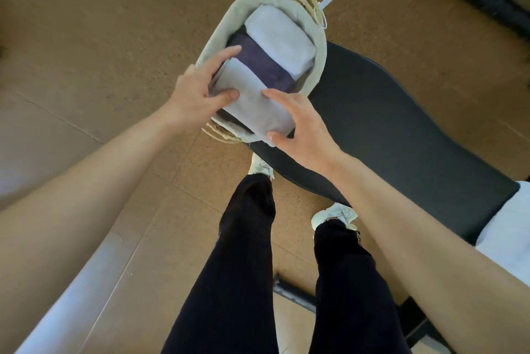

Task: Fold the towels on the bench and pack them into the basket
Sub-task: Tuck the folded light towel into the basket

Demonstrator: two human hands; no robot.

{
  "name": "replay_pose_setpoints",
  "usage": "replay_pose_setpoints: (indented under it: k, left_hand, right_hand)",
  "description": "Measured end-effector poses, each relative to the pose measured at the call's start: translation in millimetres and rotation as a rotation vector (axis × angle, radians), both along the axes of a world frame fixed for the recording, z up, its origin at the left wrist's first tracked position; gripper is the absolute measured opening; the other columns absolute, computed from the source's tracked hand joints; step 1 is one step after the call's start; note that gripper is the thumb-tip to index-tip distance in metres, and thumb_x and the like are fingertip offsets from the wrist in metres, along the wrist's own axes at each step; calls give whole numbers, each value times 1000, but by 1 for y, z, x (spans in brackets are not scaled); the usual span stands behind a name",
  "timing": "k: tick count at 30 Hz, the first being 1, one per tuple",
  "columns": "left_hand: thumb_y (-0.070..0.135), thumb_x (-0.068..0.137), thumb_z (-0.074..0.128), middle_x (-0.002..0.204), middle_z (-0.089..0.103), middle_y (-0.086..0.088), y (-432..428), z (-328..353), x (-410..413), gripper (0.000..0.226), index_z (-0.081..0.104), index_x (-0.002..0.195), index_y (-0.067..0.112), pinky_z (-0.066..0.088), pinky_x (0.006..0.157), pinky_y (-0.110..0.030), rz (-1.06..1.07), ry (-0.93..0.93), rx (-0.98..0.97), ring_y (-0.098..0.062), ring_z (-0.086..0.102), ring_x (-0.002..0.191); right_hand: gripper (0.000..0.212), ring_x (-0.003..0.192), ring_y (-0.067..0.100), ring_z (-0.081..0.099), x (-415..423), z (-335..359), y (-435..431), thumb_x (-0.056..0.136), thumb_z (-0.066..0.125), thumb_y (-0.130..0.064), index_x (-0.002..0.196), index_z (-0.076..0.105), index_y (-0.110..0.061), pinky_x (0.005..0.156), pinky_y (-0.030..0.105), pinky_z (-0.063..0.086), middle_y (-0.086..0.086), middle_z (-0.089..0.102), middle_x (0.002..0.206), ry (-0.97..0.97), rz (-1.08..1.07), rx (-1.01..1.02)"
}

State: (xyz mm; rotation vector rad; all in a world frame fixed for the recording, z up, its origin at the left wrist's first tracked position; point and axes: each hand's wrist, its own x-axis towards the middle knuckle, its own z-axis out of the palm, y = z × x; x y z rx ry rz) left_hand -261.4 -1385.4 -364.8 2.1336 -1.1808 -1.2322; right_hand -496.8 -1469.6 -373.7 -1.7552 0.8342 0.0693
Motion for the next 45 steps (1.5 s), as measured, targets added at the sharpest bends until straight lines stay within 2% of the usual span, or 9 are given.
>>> replay_pose_setpoints:
  k: [2, 5, 12, 18, 23, 27, 34, 39, 45]
  left_hand:
    - [60, 78, 58, 105, 47, 4, -2, -11, 24, 64, 41, 140, 54, 28, 105, -39, -46, -211, 125, -24, 38, 110]
    - [60, 80, 64, 106, 46, -5, -2, -33, 46, 60, 44, 136, 53, 20, 91, -36, -181, -318, 200, -24, 35, 107]
    - [52, 87, 67, 105, 60, 1, -14, -48, 56, 54, 49, 136, 39, 32, 94, -49, -611, -613, 122, -28, 40, 108]
    - [59, 86, 64, 114, 69, 3, -19, -57, 54, 51, 54, 130, 35, 33, 94, -49, -707, -758, 126, -32, 43, 112]
    - [58, 86, 65, 112, 69, 1, -17, -67, 51, 53, 56, 130, 30, 37, 95, -48, -759, -865, 132, -34, 48, 108]
    - [53, 85, 68, 114, 67, -5, -10, -67, 47, 60, 52, 134, 24, 37, 91, -50, -704, -853, 85, -37, 49, 108]
    - [40, 91, 60, 147, 51, 5, 22, -53, 28, 66, 40, 151, 23, 31, 96, -44, -387, -785, 10, -33, 45, 123]
    - [28, 88, 60, 117, 60, -4, 23, -31, -24, 36, 62, 123, 22, 38, 84, -39, -160, -810, -94, -31, 53, 106]
    - [19, 94, 65, 94, 69, 2, 10, -12, -133, 14, 72, 105, 17, 49, 75, -26, -334, -313, -103, -14, 63, 85]
  right_hand:
    - [71, 116, 12, 49, 24, -10, -6, 89, 70, -18, 149, 39, -38, 96, 22, 43, 0, 47, 129, 60, 62, -11]
    - [73, 110, 22, 52, 47, -28, -12, 90, 67, -18, 152, 35, -36, 89, 26, 39, 6, 47, 124, 165, 195, -37]
    - [74, 103, 32, 59, 65, -52, -8, 90, 70, -28, 151, 29, -36, 89, 42, 47, 8, 52, 119, 303, 420, -171]
    - [73, 80, 33, 63, 78, -55, -1, 85, 77, -35, 144, 33, -34, 61, 39, 46, 6, 50, 109, 383, 474, -383]
    - [73, 82, 31, 64, 79, -60, 10, 78, 81, -42, 138, 40, -31, 60, 38, 42, 6, 54, 103, 400, 482, -594]
    - [76, 91, 33, 62, 78, -58, 12, 76, 81, -41, 139, 41, -29, 68, 43, 49, 8, 56, 105, 393, 413, -571]
    - [64, 106, 32, 56, 34, -42, 25, 78, 79, -22, 136, 54, -13, 89, 43, 51, 9, 60, 127, 196, 231, -588]
    - [56, 122, 26, 51, -21, -17, 43, 84, 79, -22, 135, 58, -12, 102, 34, 45, 6, 58, 136, 113, 23, -466]
    - [29, 108, 17, 59, -127, 2, 45, 90, 73, -17, 119, 70, -15, 92, 26, 49, -3, 69, 115, 151, -241, -315]
